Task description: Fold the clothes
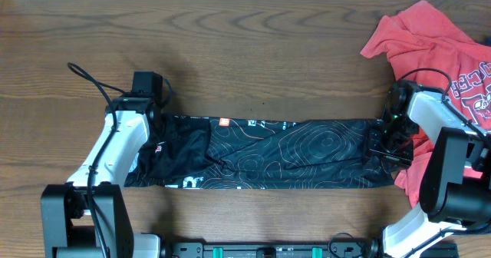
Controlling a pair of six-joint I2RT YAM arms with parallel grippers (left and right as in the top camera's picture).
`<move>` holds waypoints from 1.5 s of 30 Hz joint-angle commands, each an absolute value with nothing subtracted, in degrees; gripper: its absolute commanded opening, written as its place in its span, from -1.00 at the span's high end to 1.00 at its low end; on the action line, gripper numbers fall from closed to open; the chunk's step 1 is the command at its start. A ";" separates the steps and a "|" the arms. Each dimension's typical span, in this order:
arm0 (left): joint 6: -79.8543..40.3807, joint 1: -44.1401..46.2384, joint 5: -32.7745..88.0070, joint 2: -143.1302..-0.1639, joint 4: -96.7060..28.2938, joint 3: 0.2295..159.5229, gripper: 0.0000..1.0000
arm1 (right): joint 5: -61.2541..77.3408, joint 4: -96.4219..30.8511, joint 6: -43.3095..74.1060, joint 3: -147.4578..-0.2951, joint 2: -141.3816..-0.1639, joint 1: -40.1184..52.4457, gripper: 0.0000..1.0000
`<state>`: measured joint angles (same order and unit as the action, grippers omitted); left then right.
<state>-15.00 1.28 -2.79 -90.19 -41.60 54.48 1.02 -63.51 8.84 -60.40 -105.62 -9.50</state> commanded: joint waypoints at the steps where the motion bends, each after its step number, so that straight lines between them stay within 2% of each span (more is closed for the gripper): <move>1: -15.33 1.15 -2.20 -88.03 -42.50 55.05 -0.27 | 4.19 -63.51 6.02 -62.30 -105.32 -11.20 -0.36; 6: -15.33 1.15 1.17 -82.81 -43.29 55.05 -0.28 | 4.49 -62.33 1.50 -62.98 -105.32 -13.58 -0.42; 9: -15.35 1.15 2.83 -79.33 -43.27 55.05 -0.28 | 4.51 -59.31 1.10 -62.94 -105.32 -14.35 -0.64; 12: -15.35 1.15 3.05 -77.17 -43.75 55.05 -0.28 | 4.58 -57.58 -0.62 -62.94 -105.34 -14.22 -0.75; 19: -15.35 1.15 3.03 -76.40 -46.70 54.94 -0.29 | 8.69 -57.60 -2.31 -61.60 -105.34 -14.22 -0.80; 29: -15.35 1.15 3.05 -76.40 -47.94 54.94 -0.30 | 11.84 -55.92 -2.39 -57.91 -105.34 -11.94 -0.74; 33: -15.33 1.15 3.05 -76.40 -48.51 54.94 -0.33 | 11.88 -55.48 -2.20 -57.36 -105.34 -11.73 -0.33; 35: -15.33 1.15 3.05 -76.40 -48.66 54.94 -0.38 | 11.88 -55.70 -2.20 -57.36 -105.34 -11.70 -0.25; 37: -15.33 1.15 3.05 -76.40 -48.66 54.94 -0.39 | 11.86 -55.81 -2.20 -57.34 -105.34 -11.66 -0.04; 39: -15.33 1.15 3.05 -76.40 -48.66 54.94 -0.39 | 11.84 -55.70 -2.20 -57.34 -105.34 -11.66 0.33; 41: -15.33 1.15 3.05 -76.40 -48.80 54.94 -0.39 | 11.84 -55.51 -2.17 -57.36 -105.34 -11.66 0.85; 42: -15.33 1.15 3.05 -76.40 -48.90 54.94 -0.39 | 11.81 -55.42 -1.87 -57.36 -105.34 -11.68 0.97; 45: -15.33 1.15 3.33 -76.40 -49.43 54.94 -0.38 | 11.62 -54.59 -0.19 -57.45 -105.32 -11.81 0.98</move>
